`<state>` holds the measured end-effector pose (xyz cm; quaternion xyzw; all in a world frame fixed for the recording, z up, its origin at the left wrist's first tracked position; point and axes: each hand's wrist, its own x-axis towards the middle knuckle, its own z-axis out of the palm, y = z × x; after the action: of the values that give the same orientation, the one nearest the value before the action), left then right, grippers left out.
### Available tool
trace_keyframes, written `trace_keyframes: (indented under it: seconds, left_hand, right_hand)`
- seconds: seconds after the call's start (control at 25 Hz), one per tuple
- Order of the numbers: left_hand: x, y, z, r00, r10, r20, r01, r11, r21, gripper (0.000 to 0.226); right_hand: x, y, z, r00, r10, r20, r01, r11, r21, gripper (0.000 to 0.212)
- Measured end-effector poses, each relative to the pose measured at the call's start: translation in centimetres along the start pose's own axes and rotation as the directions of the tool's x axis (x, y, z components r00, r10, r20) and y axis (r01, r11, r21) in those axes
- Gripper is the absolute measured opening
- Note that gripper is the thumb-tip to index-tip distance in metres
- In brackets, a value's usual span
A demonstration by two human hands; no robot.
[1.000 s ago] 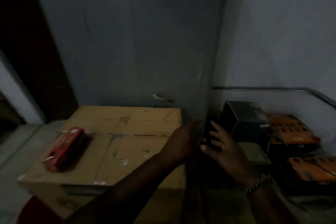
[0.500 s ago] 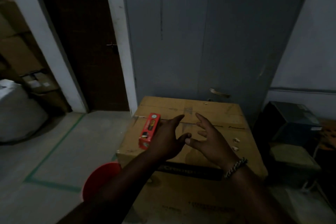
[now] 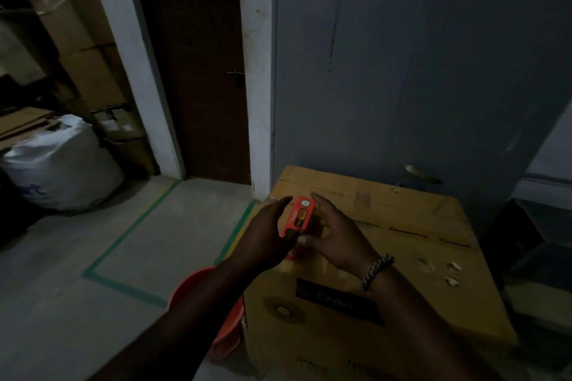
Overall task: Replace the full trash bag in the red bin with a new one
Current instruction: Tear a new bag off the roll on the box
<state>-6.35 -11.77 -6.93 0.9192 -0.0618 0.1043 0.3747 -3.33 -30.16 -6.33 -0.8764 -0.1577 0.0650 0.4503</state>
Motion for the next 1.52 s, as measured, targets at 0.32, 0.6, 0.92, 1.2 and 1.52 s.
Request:
trace_keyframes:
  seconds: [0.32,0.6,0.92,1.2,1.52]
  left_hand:
    - [0.6,-6.9,1.6,0.962,-0.207,0.179,0.182,0.972,0.15,0.077]
    - [3.5,-10.7,2.9,0.939,-0.077,0.334,0.091,0.996,-0.024,0.056]
    - [8.3,-11.2,0.2,0.953,0.169,0.252,-0.098,0.958,-0.271,0.068]
    - [10.2,-9.5,-0.1,0.956,0.229,0.181,-0.183,0.953,-0.242,0.067]
    - [11.0,-8.5,0.1,0.961,0.199,0.191,-0.152,0.96,-0.235,0.062]
  right_hand:
    - [3.0,4.5,5.2,0.997,0.074,-0.016,-0.075,0.988,-0.132,0.075]
    - [3.1,5.1,8.2,0.96,0.213,-0.184,-0.217,0.976,-0.002,0.063]
    - [5.3,0.7,8.5,0.792,0.192,-0.579,-0.142,0.981,0.13,0.035]
    - [6.9,-1.0,6.3,0.778,0.165,-0.606,-0.168,0.984,0.053,0.04]
    - [8.3,-0.3,3.0,0.892,0.046,-0.45,-0.136,0.976,-0.17,0.037]
